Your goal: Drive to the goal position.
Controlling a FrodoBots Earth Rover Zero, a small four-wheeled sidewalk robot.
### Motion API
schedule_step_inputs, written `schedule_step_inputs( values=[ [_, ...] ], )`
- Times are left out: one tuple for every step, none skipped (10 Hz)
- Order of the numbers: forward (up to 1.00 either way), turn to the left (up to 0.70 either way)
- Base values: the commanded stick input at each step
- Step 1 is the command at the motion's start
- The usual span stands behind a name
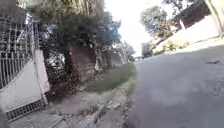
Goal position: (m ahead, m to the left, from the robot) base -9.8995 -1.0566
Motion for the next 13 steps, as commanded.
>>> schedule_step_inputs(
  values=[
    [0.74, -0.49],
    [0.41, -0.68],
    [0.12, -0.91],
    [0.00, -1.00],
    [0.00, -1.00],
    [0.00, -1.00],
    [0.00, -1.00],
    [0.00, -1.00],
    [0.00, -1.00],
    [0.00, -1.00],
    [0.00, -1.00],
    [0.00, -1.00],
    [0.00, -1.00]
  ],
)
